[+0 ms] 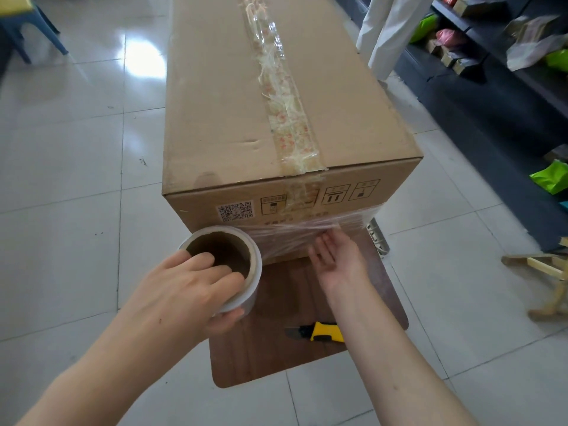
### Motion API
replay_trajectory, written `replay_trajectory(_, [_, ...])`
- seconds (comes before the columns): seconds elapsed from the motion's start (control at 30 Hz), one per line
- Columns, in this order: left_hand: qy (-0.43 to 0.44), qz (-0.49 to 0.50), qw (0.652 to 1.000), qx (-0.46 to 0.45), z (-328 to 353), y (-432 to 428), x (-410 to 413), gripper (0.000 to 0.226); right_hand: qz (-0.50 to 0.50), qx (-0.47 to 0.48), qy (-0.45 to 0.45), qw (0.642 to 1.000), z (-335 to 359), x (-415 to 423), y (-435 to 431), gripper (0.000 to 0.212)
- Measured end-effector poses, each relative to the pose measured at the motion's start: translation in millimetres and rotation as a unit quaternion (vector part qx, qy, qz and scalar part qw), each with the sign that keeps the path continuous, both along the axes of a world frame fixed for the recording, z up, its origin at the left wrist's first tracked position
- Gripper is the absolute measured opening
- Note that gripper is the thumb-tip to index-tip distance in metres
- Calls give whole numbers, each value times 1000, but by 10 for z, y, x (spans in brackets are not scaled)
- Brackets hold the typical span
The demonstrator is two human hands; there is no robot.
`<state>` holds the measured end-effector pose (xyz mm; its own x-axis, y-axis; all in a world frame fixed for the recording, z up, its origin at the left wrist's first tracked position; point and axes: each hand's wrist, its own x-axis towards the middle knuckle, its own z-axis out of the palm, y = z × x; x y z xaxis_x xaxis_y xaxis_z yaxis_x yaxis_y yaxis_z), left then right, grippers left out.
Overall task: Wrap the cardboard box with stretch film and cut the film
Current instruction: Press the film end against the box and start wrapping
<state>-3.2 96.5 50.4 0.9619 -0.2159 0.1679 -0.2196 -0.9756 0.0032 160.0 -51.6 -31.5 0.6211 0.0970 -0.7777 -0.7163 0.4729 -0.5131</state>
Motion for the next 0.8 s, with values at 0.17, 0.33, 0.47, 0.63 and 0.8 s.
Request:
replay_trajectory(0.17, [-2,11,1000,-4,1,-8,-2,32,-38,107,102,988,354,217,-144,39])
replay_trajectory(0.33, [-3,21,1000,-6,-8,-34,15,30,-4,253,64,965,503,345,-257,67])
replay_trajectory(0.47, [-1,29,1000,-7,-3,-68,19,31,1,273,85,958,519,194,-358,71])
replay_trajectory(0.63, [7,38,999,-3,1,-77,24,30,15,255,139,957,547,159,-160,79])
replay_trajectory(0.8, [-3,48,999,-3,-3,-75,14,18,41,282,97,954,511,209,-95,76])
